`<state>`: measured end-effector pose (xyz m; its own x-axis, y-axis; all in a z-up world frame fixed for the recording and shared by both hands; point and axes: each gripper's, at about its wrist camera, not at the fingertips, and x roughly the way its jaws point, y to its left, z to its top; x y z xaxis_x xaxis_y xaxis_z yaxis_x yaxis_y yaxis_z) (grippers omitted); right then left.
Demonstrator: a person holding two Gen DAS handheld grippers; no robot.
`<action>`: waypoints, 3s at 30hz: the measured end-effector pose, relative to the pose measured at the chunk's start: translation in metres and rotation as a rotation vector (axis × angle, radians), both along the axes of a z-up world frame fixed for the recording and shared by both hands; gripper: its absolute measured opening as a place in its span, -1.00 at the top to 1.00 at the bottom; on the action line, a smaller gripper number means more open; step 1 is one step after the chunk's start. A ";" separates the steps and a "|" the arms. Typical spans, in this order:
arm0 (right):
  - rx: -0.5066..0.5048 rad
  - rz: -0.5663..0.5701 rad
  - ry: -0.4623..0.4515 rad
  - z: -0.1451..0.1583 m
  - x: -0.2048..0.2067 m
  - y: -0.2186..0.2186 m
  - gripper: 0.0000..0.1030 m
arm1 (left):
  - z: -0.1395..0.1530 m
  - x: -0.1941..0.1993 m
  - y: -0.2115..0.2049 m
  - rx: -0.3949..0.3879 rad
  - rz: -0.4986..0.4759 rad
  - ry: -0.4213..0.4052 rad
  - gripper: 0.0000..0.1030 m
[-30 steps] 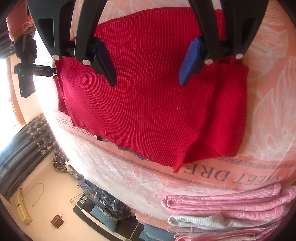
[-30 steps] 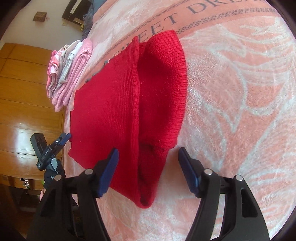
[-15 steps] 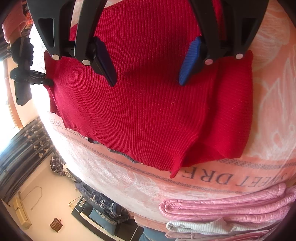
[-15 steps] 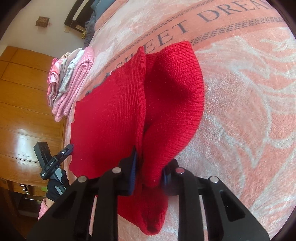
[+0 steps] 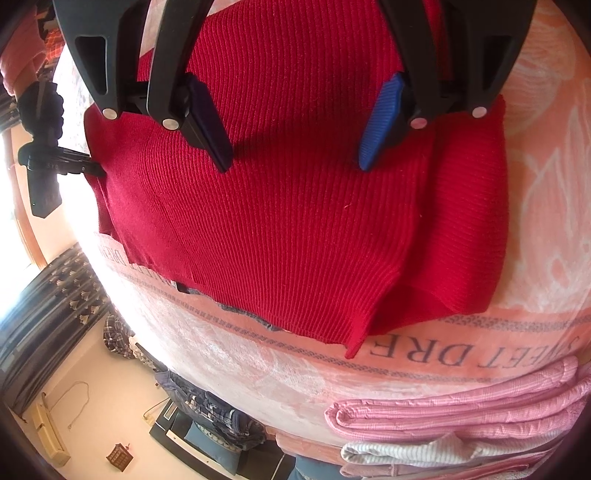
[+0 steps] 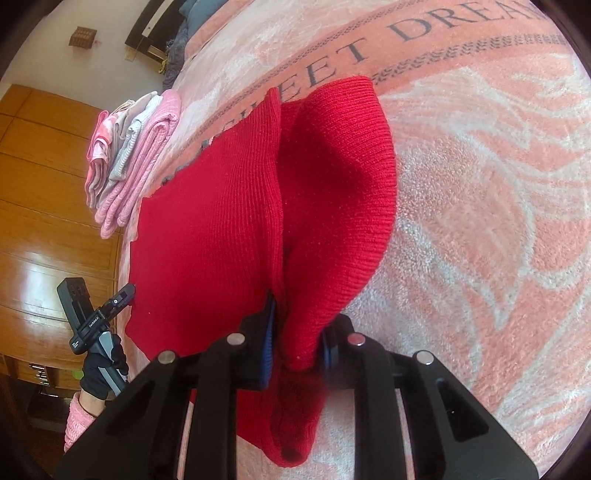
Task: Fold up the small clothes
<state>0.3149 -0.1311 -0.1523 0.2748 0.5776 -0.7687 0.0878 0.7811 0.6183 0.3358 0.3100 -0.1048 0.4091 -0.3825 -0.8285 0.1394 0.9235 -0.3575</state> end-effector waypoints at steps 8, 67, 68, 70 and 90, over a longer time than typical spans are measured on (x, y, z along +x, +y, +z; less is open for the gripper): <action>-0.022 -0.029 0.019 0.003 -0.002 0.003 0.65 | 0.000 -0.001 -0.005 0.017 -0.018 -0.012 -0.47; -0.227 0.526 -0.063 0.062 -0.033 0.240 0.85 | 0.029 0.000 0.023 -0.290 0.019 0.027 -0.48; -0.170 0.508 -0.063 0.067 -0.031 0.234 0.85 | 0.026 0.001 0.021 -0.315 0.020 0.042 -0.48; -0.092 0.469 -0.062 0.079 -0.029 0.220 0.85 | 0.020 0.003 0.015 -0.368 0.020 0.078 -0.48; 0.074 0.411 -0.160 0.131 -0.028 0.171 0.85 | -0.040 0.055 -0.096 -0.812 0.009 0.289 -0.36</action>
